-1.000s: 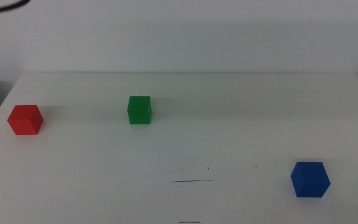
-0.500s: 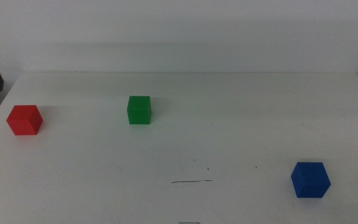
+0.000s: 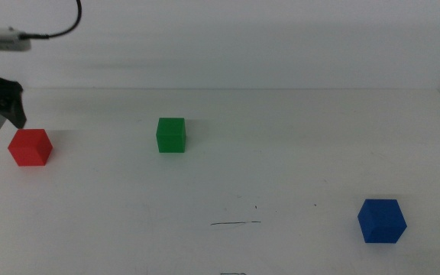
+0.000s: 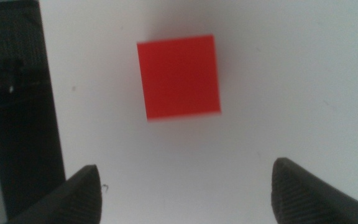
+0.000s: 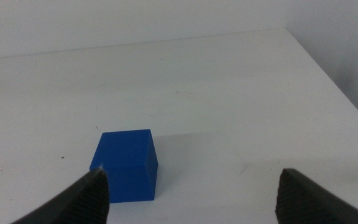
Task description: Stack red cubes first, then green, then blue cubes in a specific spot.
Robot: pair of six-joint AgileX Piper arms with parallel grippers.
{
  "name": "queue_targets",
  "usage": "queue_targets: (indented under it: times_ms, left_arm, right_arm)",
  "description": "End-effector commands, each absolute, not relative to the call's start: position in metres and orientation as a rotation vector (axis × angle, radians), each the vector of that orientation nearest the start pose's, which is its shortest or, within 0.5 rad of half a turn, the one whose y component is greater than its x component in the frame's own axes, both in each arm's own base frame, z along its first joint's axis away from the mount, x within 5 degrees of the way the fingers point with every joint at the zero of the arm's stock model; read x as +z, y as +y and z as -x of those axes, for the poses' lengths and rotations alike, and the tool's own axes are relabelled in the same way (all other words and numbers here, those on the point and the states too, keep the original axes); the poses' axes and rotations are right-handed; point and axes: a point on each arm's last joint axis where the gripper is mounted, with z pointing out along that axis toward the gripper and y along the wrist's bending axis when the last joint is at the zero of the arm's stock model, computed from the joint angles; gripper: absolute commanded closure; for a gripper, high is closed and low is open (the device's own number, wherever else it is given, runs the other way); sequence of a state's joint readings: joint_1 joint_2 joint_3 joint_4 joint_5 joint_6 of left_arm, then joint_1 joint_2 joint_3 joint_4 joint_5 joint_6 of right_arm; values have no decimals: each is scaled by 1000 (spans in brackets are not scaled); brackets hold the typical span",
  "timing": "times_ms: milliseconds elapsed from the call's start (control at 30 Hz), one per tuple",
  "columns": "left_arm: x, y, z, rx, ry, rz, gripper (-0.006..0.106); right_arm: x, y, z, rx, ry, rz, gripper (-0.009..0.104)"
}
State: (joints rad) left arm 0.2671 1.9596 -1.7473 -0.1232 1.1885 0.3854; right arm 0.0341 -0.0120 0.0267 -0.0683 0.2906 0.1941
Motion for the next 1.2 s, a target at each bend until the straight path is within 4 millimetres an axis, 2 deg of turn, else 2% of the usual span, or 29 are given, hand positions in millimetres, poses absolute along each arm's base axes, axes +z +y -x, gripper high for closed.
queue_targets:
  times_ms: [0,400,567,767,867,933,1167]
  left_arm:
    - [292,100,-411,-33,2747,-112,7]
    - [234,105,-441,-89,2758,-77,7]
    - [218,107,-448,-88,2763,-70,7]
    - [212,109,-453,-71,2739,-63,10]
    - [212,110,-454,-63,2727,-68,19]
    - [212,110,-454,-61,2725,-75,30]
    - [213,107,-447,-112,2797,-33,86]
  right_arm:
    - [189,0,-54,84,1688,-77,24]
    - [189,0,-54,84,1688,-77,24]
    - [189,0,-54,84,1688,-77,24]
    - [189,0,-54,84,1688,-77,24]
    - [189,0,-54,84,1688,-77,24]
    - [189,0,-54,84,1688,-77,24]
    - [189,0,-54,84,1688,-77,24]
